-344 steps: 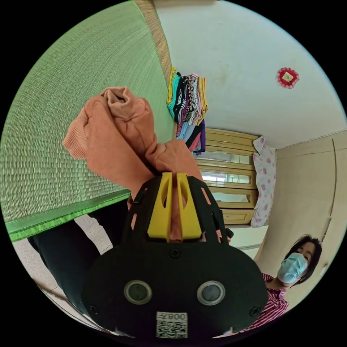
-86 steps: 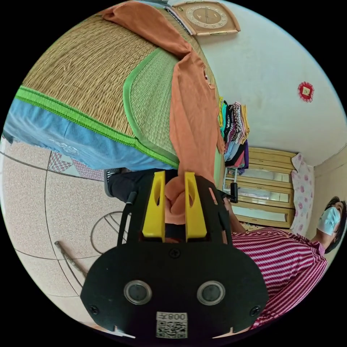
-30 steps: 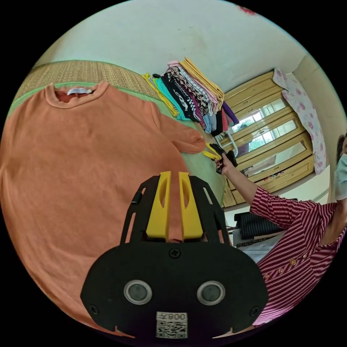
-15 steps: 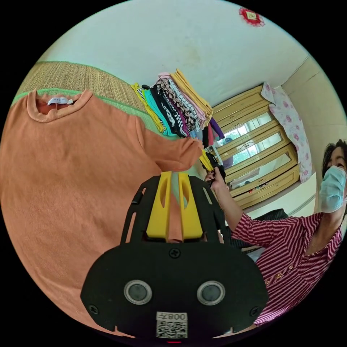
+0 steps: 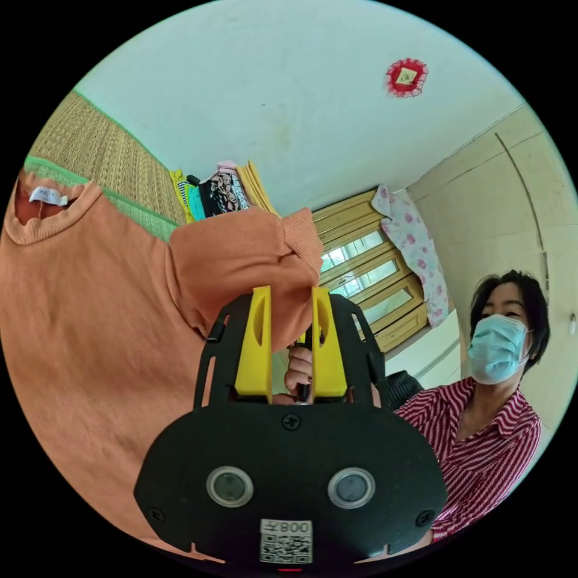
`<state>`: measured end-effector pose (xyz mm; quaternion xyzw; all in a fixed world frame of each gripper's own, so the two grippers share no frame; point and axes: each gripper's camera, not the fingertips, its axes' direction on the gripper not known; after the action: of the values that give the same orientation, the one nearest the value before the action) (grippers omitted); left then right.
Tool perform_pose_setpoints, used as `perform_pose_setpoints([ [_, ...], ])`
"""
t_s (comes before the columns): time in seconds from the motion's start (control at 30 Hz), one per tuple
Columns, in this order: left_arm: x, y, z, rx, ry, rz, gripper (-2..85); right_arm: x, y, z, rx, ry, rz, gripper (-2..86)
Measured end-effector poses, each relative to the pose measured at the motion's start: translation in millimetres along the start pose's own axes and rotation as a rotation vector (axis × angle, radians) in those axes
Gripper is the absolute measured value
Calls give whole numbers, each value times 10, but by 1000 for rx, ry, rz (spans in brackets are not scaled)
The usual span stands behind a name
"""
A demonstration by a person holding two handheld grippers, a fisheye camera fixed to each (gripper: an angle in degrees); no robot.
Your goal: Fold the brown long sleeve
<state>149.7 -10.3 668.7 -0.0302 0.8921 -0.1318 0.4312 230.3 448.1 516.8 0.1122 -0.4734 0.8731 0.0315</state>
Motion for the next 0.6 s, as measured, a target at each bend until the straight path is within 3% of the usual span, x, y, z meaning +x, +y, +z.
perform_pose_setpoints([
  [0.2,82,69,-817,67,-104,17,104,-164,86,485,-141,40,-66,41],
  [0.43,-547,414,-1473,143,-192,-250,139,844,540,1190,-338,90,134,16],
  [0.6,-658,401,-1468,124,-244,-292,141,1156,754,1303,-382,126,189,3],
])
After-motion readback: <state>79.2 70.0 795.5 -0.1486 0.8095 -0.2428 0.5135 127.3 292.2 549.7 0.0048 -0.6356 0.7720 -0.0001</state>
